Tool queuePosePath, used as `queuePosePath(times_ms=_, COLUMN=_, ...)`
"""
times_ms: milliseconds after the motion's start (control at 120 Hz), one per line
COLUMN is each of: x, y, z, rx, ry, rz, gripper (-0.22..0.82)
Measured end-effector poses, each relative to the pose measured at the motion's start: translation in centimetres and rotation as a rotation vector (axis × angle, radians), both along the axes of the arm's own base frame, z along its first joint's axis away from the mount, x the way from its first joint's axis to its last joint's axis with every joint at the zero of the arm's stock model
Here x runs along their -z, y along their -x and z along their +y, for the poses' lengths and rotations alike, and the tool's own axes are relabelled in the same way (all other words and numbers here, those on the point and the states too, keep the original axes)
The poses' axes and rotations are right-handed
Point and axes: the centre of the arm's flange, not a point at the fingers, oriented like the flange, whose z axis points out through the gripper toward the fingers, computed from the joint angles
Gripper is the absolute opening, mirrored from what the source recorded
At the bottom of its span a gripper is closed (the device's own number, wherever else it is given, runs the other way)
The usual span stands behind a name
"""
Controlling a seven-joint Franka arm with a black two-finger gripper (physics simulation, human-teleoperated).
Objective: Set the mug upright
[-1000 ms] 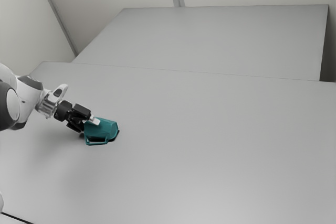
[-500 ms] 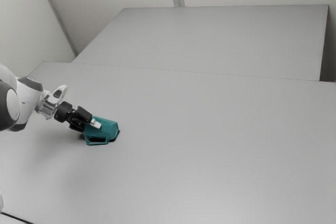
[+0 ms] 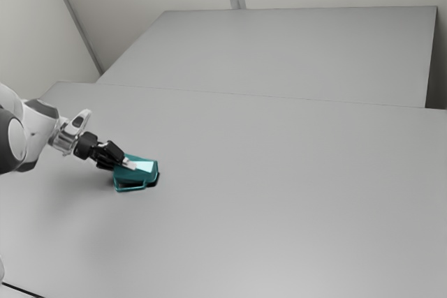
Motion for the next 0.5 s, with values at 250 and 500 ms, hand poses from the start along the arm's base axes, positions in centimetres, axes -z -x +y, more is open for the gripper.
queuePosePath(times_ms=250, x=-2.8, y=-1.6, z=-1.3, rx=0.04, ry=-0.021, rz=-0.055, gripper=-0.15)
queuePosePath(times_ms=500, x=-7.6, y=-4.7, z=-4.2, rx=0.131, ry=-0.081, rz=-0.129, gripper=-0.17)
